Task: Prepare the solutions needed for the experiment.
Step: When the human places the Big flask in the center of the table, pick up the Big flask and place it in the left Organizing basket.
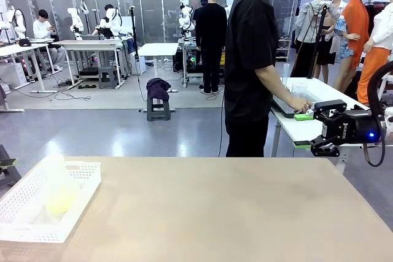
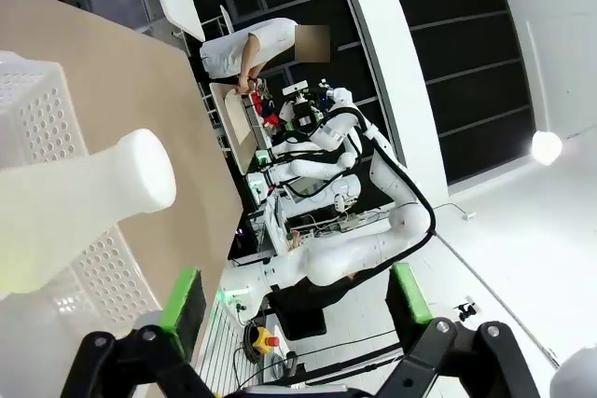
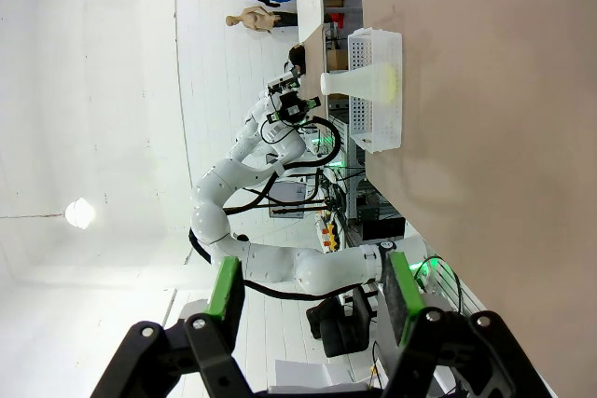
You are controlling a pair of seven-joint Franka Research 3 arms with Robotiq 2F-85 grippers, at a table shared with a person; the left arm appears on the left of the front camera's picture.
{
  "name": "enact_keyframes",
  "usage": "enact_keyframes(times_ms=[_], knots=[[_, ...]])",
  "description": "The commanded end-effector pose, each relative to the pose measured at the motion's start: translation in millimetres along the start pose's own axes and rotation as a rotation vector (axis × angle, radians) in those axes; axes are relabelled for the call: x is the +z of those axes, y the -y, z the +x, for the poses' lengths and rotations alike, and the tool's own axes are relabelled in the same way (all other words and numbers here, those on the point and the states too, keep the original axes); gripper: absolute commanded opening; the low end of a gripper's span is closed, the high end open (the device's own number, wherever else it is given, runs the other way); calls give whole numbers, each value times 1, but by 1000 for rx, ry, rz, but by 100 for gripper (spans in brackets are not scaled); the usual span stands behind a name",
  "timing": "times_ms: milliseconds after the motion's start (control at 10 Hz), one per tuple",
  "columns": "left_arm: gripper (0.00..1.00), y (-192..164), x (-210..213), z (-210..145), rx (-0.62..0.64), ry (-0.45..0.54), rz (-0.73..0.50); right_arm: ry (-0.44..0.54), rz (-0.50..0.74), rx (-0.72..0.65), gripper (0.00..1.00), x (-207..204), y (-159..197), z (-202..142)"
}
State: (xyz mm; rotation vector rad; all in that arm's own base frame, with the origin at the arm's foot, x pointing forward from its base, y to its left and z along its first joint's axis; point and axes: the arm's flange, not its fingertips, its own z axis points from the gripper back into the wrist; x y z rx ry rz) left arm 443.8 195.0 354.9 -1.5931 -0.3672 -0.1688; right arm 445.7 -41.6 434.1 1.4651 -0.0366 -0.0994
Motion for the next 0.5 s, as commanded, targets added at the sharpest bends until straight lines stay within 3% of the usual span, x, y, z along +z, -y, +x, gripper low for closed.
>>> enact_keyframes(times_ms=[0,400], knots=[[100,0,-2,2,-27,-8,12,-2,4,4,76,0,-2,0],[100,0,-2,2,-27,-8,12,-2,4,4,76,0,-2,0]])
